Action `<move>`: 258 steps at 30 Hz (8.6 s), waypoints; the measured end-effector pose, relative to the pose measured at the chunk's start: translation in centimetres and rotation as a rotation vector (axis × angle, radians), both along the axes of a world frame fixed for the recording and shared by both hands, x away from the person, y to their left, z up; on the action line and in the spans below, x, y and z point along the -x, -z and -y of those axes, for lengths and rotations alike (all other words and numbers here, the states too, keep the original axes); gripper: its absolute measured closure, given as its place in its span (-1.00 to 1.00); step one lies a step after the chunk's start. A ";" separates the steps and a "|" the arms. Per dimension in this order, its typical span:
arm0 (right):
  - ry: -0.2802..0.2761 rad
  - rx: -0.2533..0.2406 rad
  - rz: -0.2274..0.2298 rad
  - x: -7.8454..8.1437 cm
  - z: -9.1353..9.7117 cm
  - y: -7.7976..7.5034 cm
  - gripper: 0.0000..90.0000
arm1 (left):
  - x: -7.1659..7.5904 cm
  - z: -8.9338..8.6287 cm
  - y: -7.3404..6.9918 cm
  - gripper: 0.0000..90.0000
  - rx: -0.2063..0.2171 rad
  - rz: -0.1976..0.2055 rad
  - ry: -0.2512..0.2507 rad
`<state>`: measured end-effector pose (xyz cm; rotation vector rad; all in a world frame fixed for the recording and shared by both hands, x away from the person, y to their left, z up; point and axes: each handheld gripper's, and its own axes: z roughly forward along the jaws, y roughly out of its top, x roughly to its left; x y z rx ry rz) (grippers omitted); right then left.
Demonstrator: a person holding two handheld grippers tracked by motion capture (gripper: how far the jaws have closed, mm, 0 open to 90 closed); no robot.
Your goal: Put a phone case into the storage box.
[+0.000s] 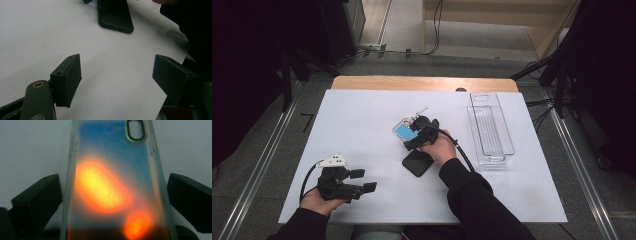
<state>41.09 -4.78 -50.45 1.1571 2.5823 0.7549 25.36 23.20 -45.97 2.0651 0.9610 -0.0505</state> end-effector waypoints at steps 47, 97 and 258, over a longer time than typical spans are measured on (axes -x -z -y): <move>-0.060 -0.270 0.003 6.5 9.0 -6.0 -0.67 | -1.7 2.5 -1.2 -0.48 0.044 -0.044 -0.041; 0.192 -0.491 -0.036 12.0 4.6 -2.6 -0.67 | -6.1 8.1 -4.1 -0.48 0.044 -0.044 -0.150; 0.097 -0.495 0.107 11.8 2.6 -6.4 -0.68 | -4.5 12.3 -4.2 0.90 0.201 0.125 -0.271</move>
